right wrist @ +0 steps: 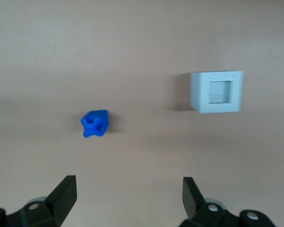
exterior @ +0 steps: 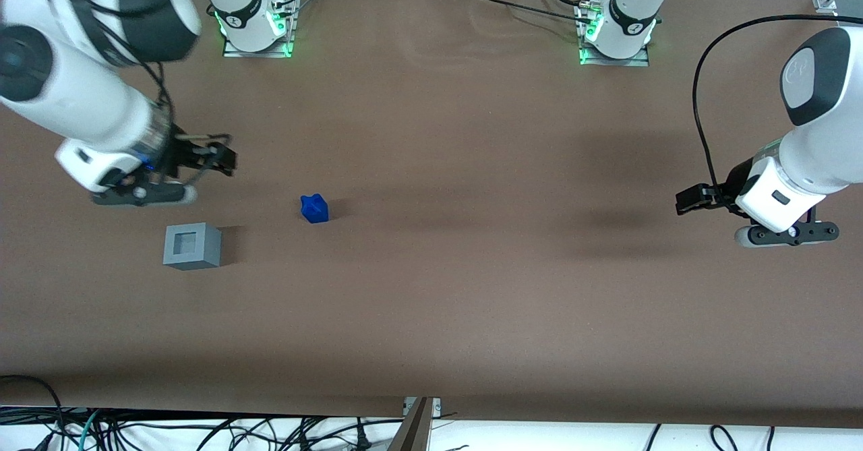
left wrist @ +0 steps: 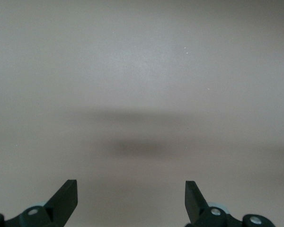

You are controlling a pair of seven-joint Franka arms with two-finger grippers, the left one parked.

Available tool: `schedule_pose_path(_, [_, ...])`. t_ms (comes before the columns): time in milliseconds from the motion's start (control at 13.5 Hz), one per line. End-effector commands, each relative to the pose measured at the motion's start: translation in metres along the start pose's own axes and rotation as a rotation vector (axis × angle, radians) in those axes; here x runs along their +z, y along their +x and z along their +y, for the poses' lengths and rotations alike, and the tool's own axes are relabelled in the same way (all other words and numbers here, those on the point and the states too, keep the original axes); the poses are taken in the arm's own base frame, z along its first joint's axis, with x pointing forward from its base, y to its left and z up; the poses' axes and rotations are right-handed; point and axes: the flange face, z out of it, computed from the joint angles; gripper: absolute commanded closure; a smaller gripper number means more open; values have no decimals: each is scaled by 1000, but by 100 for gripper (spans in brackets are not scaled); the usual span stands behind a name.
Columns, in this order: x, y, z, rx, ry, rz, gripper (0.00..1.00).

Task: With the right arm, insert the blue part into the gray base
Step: 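Move the open right gripper over the blue block and lower, then close the right gripper on the blue block and lift it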

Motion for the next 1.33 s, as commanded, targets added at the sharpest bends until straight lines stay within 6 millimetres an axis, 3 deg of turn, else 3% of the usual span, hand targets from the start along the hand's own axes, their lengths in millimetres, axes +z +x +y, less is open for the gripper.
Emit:
schedule_pose_path(0, [53,-3,-26,34,15,16,1])
schedule_pose_path(148, [102,-13,-52,72,37,57,1])
schedule_pose_path(296, [145,-16,-64,88,54,91,1])
schedule_pose_path(667, [215,-10,-100,141,81,101,1])
schedule_pose_path(889, [248,-14,-113,176,92,114,1])
schedule_pose_path(1259, [266,-22,-111,178,72,100,2])
